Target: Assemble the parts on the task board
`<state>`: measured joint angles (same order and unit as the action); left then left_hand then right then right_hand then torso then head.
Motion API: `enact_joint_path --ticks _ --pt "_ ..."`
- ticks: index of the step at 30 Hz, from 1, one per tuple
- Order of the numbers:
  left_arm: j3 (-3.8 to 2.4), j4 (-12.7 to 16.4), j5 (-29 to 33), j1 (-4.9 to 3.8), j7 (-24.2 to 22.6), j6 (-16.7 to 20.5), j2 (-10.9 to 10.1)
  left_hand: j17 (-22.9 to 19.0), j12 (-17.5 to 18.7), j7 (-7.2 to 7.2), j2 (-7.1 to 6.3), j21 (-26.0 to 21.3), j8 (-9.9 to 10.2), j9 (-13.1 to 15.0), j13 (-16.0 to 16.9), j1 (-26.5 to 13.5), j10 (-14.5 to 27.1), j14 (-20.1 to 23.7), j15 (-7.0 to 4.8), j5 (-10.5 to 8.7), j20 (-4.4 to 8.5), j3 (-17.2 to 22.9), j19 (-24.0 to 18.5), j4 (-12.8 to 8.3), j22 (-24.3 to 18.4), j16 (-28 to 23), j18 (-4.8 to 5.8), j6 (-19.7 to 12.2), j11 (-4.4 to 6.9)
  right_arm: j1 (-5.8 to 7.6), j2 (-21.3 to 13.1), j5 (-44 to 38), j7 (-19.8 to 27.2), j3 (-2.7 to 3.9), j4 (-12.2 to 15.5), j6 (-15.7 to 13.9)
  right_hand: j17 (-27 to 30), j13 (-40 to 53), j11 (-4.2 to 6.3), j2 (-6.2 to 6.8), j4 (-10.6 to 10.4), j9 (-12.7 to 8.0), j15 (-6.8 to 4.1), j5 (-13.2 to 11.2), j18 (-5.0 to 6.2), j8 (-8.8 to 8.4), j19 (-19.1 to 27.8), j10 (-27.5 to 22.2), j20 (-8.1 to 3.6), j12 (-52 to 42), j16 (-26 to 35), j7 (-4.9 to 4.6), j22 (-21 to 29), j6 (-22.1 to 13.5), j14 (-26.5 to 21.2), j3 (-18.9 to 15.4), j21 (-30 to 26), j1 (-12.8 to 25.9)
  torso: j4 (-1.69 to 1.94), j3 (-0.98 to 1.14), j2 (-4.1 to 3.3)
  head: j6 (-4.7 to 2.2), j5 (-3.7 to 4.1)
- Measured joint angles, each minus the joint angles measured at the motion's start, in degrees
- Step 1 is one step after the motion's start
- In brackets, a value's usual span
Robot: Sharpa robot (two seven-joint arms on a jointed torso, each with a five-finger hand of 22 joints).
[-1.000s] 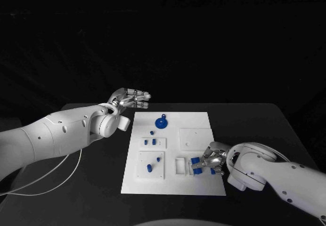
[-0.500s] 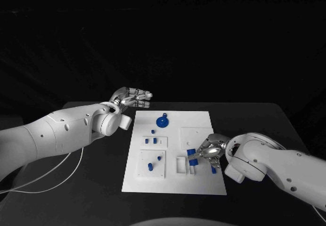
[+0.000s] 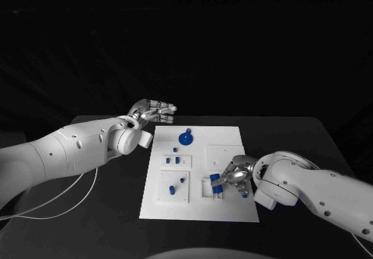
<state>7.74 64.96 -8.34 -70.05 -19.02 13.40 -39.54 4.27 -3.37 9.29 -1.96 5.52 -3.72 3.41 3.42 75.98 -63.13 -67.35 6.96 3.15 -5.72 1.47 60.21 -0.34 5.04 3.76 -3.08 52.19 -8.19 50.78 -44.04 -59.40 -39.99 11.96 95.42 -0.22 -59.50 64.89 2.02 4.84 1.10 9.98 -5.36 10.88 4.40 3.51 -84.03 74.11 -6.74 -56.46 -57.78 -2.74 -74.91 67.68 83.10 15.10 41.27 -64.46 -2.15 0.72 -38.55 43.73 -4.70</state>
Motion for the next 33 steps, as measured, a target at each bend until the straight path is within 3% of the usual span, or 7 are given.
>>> enact_joint_path --ticks 6,18,24,26,29,30,33 --pt "-0.01 0.00 -0.05 0.00 0.17 -0.07 0.17 -0.05 0.00 0.00 -0.45 0.00 0.00 0.00 0.00 0.01 0.00 0.00 0.00 0.00 0.00 0.00 0.00 0.00 0.00 0.00 0.00 0.00 0.00 0.03 1.37 -0.95 -0.02 -1.23 -1.17 1.14 0.04 -0.27 0.04 -0.05 -0.64 -0.03 0.00 0.23 0.00 0.00 0.00 0.25 0.00 0.00 0.21 0.17 0.00 0.57 0.00 -0.65 -0.02 0.06 0.02 0.12 -0.07 0.16 -0.24" --pt "0.00 0.03 -0.18 0.00 0.49 -0.25 0.34 -0.04 0.00 0.00 -0.46 0.00 0.00 0.00 0.00 0.00 0.12 0.00 0.00 0.00 0.00 0.12 0.00 0.14 0.00 0.00 0.00 0.00 0.12 0.33 3.28 -2.62 0.33 -1.76 -2.50 1.43 0.04 -0.41 0.06 -0.25 -1.63 0.17 0.00 0.15 0.00 0.27 0.00 0.63 0.00 0.00 0.21 0.38 0.00 0.79 0.00 -1.53 -0.02 0.33 -0.04 0.18 -0.09 0.29 -0.44" --pt "0.00 0.03 -0.23 0.00 0.60 -0.32 0.39 -0.04 0.00 0.00 -0.46 0.00 0.00 0.00 0.00 0.00 0.20 0.00 0.00 0.00 0.00 0.19 0.00 0.50 -0.05 0.00 0.00 0.00 0.21 0.35 3.64 -3.27 0.37 -1.92 -2.99 1.29 0.05 -0.59 0.30 1.45 -5.84 0.19 0.00 -3.81 0.00 0.48 0.00 0.61 0.00 0.21 0.44 0.62 0.00 1.02 0.00 -1.10 -0.02 1.95 -0.05 0.18 -0.09 0.30 -0.55" --pt "0.00 0.03 -0.26 0.00 0.64 -0.34 0.40 -0.04 0.00 0.00 -0.46 0.00 0.00 0.01 0.00 0.00 0.20 0.00 0.00 0.00 0.00 0.20 0.00 0.51 -0.04 0.00 0.00 0.00 0.21 0.34 3.69 -3.49 0.37 -1.96 -3.15 1.29 0.05 -0.73 0.50 3.25 -8.45 0.40 0.00 -6.70 -0.01 0.49 0.00 0.43 0.00 0.21 0.44 0.39 0.00 1.20 0.00 -0.71 -0.02 2.13 -0.05 0.18 -0.09 0.26 -0.58" --pt "0.00 0.03 -0.29 0.00 0.70 -0.37 0.41 -0.04 0.00 0.00 -0.46 0.00 0.00 0.01 0.00 0.00 0.19 0.00 0.00 0.00 0.00 0.19 0.00 0.50 -0.04 0.00 0.00 0.00 0.21 0.30 3.77 -3.75 0.33 -2.05 -3.25 1.31 0.03 -0.80 0.54 5.31 -11.52 0.58 0.00 -7.92 -0.01 0.58 0.00 0.23 0.00 0.39 0.44 0.22 0.00 1.03 0.00 -1.49 -0.02 3.13 -0.06 0.18 -0.09 0.25 -0.62" --pt "0.00 0.03 -0.30 0.00 0.71 -0.38 0.41 -0.04 0.00 0.00 -0.46 0.00 0.00 0.01 0.00 0.00 0.19 0.00 0.00 0.00 0.00 0.19 0.00 0.51 -0.04 0.00 0.00 0.00 0.21 0.30 3.79 -3.81 0.31 -2.06 -3.26 1.33 0.01 -0.79 0.54 5.96 -12.69 0.58 0.00 -7.99 0.00 0.47 0.00 0.11 0.00 0.43 0.44 0.24 0.01 1.06 0.00 -2.80 -0.02 3.77 -0.06 0.17 -0.09 0.25 -0.63" --pt "0.00 0.02 -0.32 0.00 0.77 -0.40 0.42 -0.04 0.00 0.00 -0.46 0.00 0.00 0.01 0.00 0.00 0.20 0.00 0.00 0.00 0.00 0.20 0.00 0.50 -0.04 0.00 0.00 0.00 0.21 0.30 3.80 -3.92 0.28 -2.08 -3.25 1.43 -0.22 -0.79 0.54 5.94 -16.46 0.55 0.00 -7.99 0.00 0.37 0.00 0.11 0.00 0.43 0.44 0.04 0.00 0.86 0.00 -9.12 -0.02 3.05 -0.07 0.16 -0.09 0.25 -0.63"
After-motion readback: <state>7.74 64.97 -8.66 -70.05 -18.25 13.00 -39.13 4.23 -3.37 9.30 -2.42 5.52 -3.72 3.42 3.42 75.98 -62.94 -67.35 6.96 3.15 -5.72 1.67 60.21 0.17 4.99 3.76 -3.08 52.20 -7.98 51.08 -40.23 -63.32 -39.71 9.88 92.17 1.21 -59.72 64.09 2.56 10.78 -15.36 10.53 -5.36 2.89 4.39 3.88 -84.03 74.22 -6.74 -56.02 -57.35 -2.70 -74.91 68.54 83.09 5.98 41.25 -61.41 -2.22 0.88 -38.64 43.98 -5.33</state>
